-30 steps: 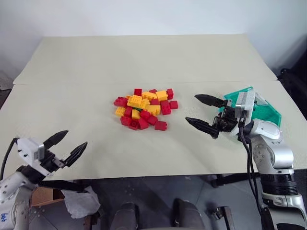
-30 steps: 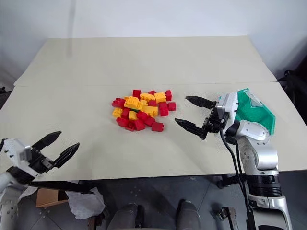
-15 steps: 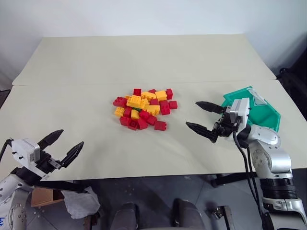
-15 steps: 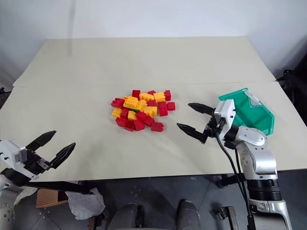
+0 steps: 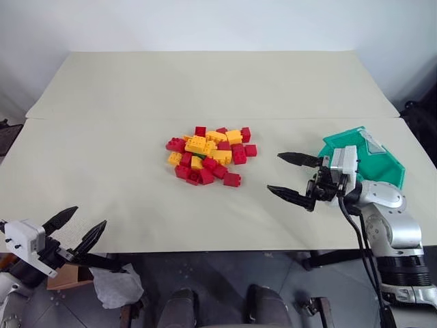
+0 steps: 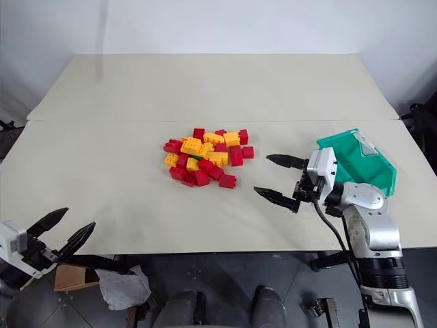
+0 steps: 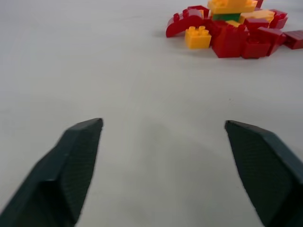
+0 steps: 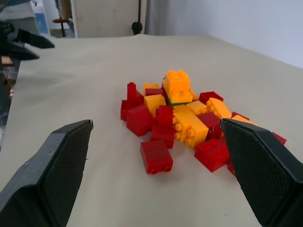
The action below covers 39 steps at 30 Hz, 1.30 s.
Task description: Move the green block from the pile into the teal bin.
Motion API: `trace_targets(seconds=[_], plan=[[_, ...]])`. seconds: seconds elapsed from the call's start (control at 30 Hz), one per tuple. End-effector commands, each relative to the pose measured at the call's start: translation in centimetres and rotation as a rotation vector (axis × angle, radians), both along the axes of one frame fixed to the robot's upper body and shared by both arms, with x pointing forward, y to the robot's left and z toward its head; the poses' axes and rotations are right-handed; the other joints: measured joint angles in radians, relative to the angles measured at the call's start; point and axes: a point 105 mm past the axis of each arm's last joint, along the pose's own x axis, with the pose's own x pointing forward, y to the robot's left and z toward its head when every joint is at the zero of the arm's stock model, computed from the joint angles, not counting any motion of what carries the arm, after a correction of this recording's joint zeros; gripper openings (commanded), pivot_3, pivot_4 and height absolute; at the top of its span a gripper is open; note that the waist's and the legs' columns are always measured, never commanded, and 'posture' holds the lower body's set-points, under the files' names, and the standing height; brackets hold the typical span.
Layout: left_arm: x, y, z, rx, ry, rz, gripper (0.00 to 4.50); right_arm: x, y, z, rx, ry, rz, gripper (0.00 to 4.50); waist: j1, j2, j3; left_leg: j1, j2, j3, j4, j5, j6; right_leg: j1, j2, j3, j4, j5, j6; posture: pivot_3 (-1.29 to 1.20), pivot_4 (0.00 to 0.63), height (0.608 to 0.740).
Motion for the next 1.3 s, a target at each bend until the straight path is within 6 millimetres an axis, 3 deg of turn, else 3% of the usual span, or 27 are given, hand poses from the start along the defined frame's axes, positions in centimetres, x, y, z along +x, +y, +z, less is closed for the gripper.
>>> trace_targets(seconds=[0.03, 0.27, 0.33, 0.37, 0.67, 0.87, 1.03, 1.23, 1.3], plan=[[-0.4, -1.3, 0.8, 0.008, -0.019, -0.070, 2.97, -0.6, -0.8, 0.6, -0.017, -0.039, -0.010, 4.50, 0.003, 0.000, 0.000, 0.000, 0.000, 0.000, 0.000, 0.000, 0.000, 0.000, 0.000, 0.000, 0.000, 0.000, 0.000, 0.00, 0.150, 0.740], [2.7, -5.4, 3.4, 0.035, -0.086, -0.261, 0.82, -1.5, -2.0, 0.6, -0.024, -0.037, -0.058, 4.50, 0.018, 0.000, 0.000, 0.000, 0.000, 0.001, 0.002, 0.000, 0.000, 0.000, 0.000, 0.001, 0.001, 0.000, 0.000, 0.00, 0.150, 0.740], [5.0, -7.8, 4.2, 0.085, -0.102, -0.382, 0.15, -1.9, -2.6, 0.6, -0.019, -0.037, -0.090, 4.50, 0.026, 0.000, 0.000, 0.000, 0.000, 0.001, 0.002, 0.000, 0.000, 0.000, 0.000, 0.001, 0.001, 0.000, 0.000, 0.00, 0.150, 0.740], [6.5, -9.3, 4.7, 0.092, -0.112, -0.443, 0.04, -2.2, -3.1, 0.6, -0.018, -0.037, -0.114, 4.50, 0.033, 0.001, 0.000, 0.000, 0.000, 0.001, 0.002, 0.000, 0.000, 0.000, 0.000, 0.001, 0.001, 0.000, 0.000, 0.00, 0.150, 0.740], [14.6, -17.9, 5.6, 0.189, -0.063, -0.753, 0.04, -4.1, -5.4, 0.8, -0.003, -0.060, -0.288, 4.50, 0.031, 0.000, 0.000, -0.001, 0.000, 0.003, 0.003, 0.000, 0.000, 0.000, 0.001, 0.001, 0.001, 0.000, 0.000, 0.00, 0.150, 0.740], [18.5, -20.9, 5.6, 0.263, -0.024, -0.765, 0.04, -5.5, -4.9, 1.3, 0.033, -0.080, -0.351, 4.50, 0.028, 0.000, 0.000, 0.000, 0.000, 0.005, 0.001, 0.000, 0.000, 0.000, 0.001, 0.001, 0.000, 0.000, 0.000, 0.00, 0.150, 0.740], [21.5, -21.2, 6.7, 0.263, -0.063, -0.633, 0.04, -6.1, -4.3, 1.3, 0.056, -0.082, -0.376, 4.50, 0.033, -0.001, 0.001, -0.001, -0.001, 0.005, 0.003, 0.000, 0.001, 0.000, 0.001, 0.001, -0.001, 0.000, 0.000, 0.00, 0.150, 0.740], [24.6, -18.7, 8.3, 0.175, -0.096, -0.349, 0.04, -6.2, -4.0, 1.3, 0.080, -0.088, -0.399, 4.50, 0.030, -0.001, 0.001, -0.001, -0.001, 0.005, 0.003, 0.000, 0.001, 0.000, 0.001, 0.001, -0.001, 0.000, 0.000, 0.00, 0.150, 0.740], [24.8, -18.0, 7.7, 0.209, -0.076, -0.315, 0.04, -6.0, -3.9, 1.3, 0.084, -0.090, -0.397, 4.50, 0.030, -0.001, 0.001, -0.001, -0.001, 0.005, 0.003, 0.000, 0.001, 0.000, 0.001, 0.001, -0.001, 0.000, 0.000, 0.00, 0.150, 0.740]])
